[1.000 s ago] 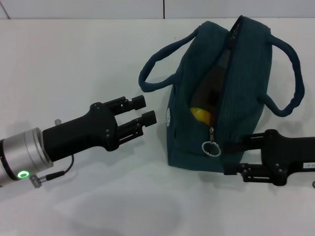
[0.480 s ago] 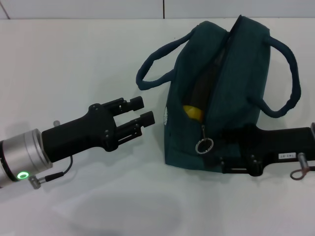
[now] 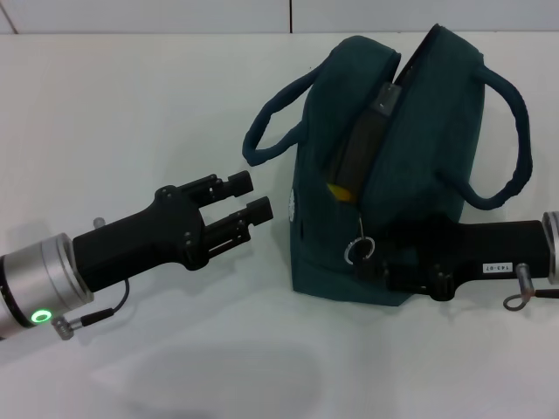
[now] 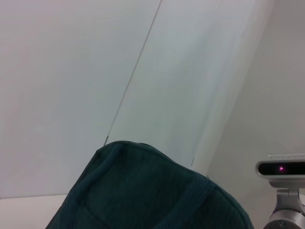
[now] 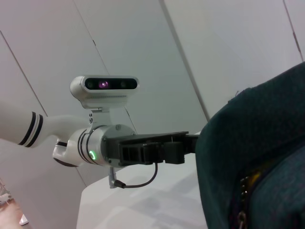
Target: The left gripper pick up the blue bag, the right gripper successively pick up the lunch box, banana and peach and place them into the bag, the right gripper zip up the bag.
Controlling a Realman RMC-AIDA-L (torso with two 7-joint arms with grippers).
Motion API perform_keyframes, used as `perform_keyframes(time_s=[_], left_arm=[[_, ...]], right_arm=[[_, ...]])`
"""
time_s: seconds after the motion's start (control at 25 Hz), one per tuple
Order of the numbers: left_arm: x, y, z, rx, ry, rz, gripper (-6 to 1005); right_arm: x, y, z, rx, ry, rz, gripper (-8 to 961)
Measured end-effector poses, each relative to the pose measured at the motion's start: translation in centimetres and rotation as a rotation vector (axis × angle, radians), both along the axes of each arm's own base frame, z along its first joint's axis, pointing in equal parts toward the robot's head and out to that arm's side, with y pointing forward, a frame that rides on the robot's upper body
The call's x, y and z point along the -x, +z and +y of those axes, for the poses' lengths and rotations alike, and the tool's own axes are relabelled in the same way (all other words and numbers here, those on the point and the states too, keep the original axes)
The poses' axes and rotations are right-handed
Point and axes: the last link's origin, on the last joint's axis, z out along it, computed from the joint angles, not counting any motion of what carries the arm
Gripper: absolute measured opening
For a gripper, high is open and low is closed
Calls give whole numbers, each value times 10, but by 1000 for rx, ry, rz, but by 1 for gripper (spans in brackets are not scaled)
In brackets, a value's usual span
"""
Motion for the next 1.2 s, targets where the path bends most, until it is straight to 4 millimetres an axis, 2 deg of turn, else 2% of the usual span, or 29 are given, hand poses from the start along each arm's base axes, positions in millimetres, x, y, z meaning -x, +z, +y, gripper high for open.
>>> perform_keyframes(time_s=[0.08, 0.4, 0.6, 0.88, 1.04, 1.2], left_arm=[[0, 0, 0, 0, 0, -1, 556], [0, 0, 0, 0, -2, -2, 557], [0, 0, 0, 1, -1, -2, 557], [1, -2, -3, 16, 5, -4, 557], [2, -3, -5, 20, 8, -4, 557], [2, -8, -9, 43, 7, -2, 557]], right_arm=[[-1, 0, 0, -1, 0, 0, 482], [-3, 4, 0, -53, 0, 32, 161], [-6, 7, 0, -70, -17, 43, 18], [-14, 26, -13, -112, -21, 113, 15], [-10, 39, -18, -145, 27, 175, 14], [-4, 41, -17, -142, 58, 198, 15]])
